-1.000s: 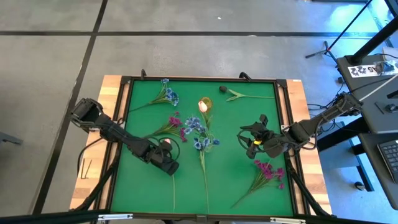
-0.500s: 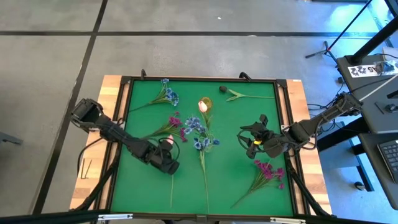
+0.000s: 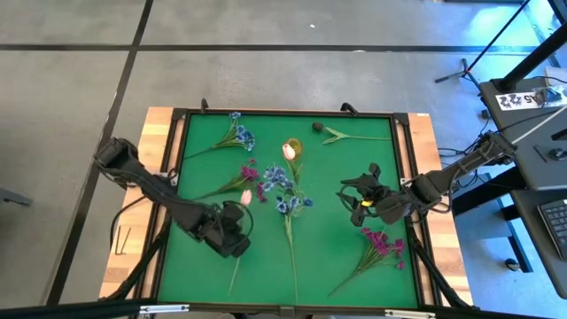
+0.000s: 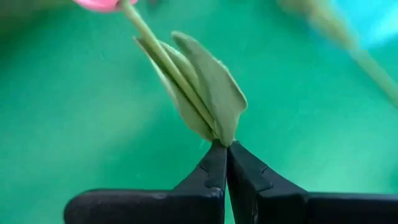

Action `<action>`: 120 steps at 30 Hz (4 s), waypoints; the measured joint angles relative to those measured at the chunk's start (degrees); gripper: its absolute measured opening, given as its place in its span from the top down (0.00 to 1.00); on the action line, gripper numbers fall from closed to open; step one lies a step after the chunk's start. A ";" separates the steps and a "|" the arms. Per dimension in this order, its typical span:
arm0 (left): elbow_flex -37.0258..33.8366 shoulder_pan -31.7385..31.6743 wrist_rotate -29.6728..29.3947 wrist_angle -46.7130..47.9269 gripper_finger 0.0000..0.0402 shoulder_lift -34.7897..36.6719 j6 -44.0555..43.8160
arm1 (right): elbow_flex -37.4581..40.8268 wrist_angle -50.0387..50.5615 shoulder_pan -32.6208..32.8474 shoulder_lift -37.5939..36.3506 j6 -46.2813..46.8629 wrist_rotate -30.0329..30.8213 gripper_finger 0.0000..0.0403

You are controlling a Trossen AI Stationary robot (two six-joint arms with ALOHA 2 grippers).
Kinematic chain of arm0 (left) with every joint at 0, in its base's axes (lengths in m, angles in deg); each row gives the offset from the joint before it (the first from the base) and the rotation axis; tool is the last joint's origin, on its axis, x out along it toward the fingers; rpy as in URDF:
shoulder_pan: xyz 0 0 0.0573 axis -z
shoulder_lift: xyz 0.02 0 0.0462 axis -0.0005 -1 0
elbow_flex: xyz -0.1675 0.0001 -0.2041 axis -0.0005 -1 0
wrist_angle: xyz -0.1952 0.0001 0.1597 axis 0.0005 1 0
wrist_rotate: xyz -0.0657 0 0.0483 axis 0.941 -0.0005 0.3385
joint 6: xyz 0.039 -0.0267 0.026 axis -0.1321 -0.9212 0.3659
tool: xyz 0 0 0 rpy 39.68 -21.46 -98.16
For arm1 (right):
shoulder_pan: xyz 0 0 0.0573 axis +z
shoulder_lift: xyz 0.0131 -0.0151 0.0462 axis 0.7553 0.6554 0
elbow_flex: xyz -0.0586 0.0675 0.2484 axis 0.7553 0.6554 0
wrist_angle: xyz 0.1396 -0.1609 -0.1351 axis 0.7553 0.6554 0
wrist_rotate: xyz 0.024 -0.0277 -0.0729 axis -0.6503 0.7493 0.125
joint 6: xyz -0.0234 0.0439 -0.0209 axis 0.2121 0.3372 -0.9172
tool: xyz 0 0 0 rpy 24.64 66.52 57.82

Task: Sort flowers into vase by color
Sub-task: Put the pink flower into the transparent vase

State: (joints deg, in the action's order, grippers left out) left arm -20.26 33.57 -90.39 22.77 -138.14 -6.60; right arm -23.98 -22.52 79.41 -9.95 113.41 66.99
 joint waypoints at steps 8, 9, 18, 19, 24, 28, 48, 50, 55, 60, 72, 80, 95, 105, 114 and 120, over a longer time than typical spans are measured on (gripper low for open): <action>14.82 3.89 -19.50 18.88 1.00 1.70 4.70 | 0.00 -10.87 0.01 0.00 -7.18 -1.31 0.55; 16.22 4.22 -21.68 20.32 1.00 1.76 5.53 | 0.00 -12.61 0.01 0.00 -8.83 -2.22 0.55; 26.91 5.85 -35.00 24.57 1.00 1.75 21.32 | 0.00 -28.19 0.01 0.00 -21.82 -8.44 0.55; 28.21 5.60 -35.24 24.55 1.00 1.75 23.19 | 0.00 -30.10 0.01 0.00 -23.20 -9.33 0.55; 35.66 5.14 -37.70 24.56 1.00 1.75 32.93 | 0.00 -38.79 0.01 0.00 -28.45 -14.74 0.55; 42.28 5.16 -41.06 23.51 1.00 1.75 41.70 | 0.00 -44.20 -0.01 0.07 -31.40 -16.13 0.55; 49.17 -10.86 -16.67 -10.83 1.00 1.73 84.05 | -0.12 -62.11 -18.73 4.15 -31.64 -39.65 0.55; 49.17 -12.11 -13.60 -13.06 1.00 1.73 84.83 | -1.27 -61.01 -19.67 4.20 -30.54 -41.08 0.55; 49.17 -14.62 -8.95 -15.84 1.00 1.73 85.96 | -8.52 -54.37 -19.92 7.02 -30.44 -42.70 0.55; 49.17 -16.44 -8.93 -17.64 1.00 1.77 89.44 | -18.67 -41.30 -19.92 11.75 -31.76 -41.73 0.55; 49.17 -17.61 -8.22 -18.08 1.00 2.65 91.36 | -30.08 -32.37 -20.38 18.91 -32.75 -37.08 0.55; 49.17 -17.09 -8.69 -14.57 1.00 2.82 91.41 | -30.10 -31.37 -20.38 18.64 -32.53 -36.80 0.55; 49.17 -17.09 -8.74 -14.63 1.00 2.85 91.38 | -30.10 -29.63 -20.38 18.56 -32.32 -37.70 0.94; 49.17 -17.04 -10.62 -14.20 0.99 2.82 91.07 | -30.10 -29.10 -20.36 18.50 -33.05 -36.95 0.98; 49.12 -13.71 -20.01 -10.50 0.84 3.94 94.38 | -30.10 -27.20 -20.33 13.60 -34.58 -31.85 0.99; 49.12 -10.03 -24.87 -5.31 0.75 7.29 90.65 | -28.95 -22.41 -20.27 8.98 -34.44 -29.55 0.99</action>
State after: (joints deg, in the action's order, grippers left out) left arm 28.86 23.53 -115.26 17.46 -130.85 84.05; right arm -52.94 -44.93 59.13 -0.97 78.97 37.44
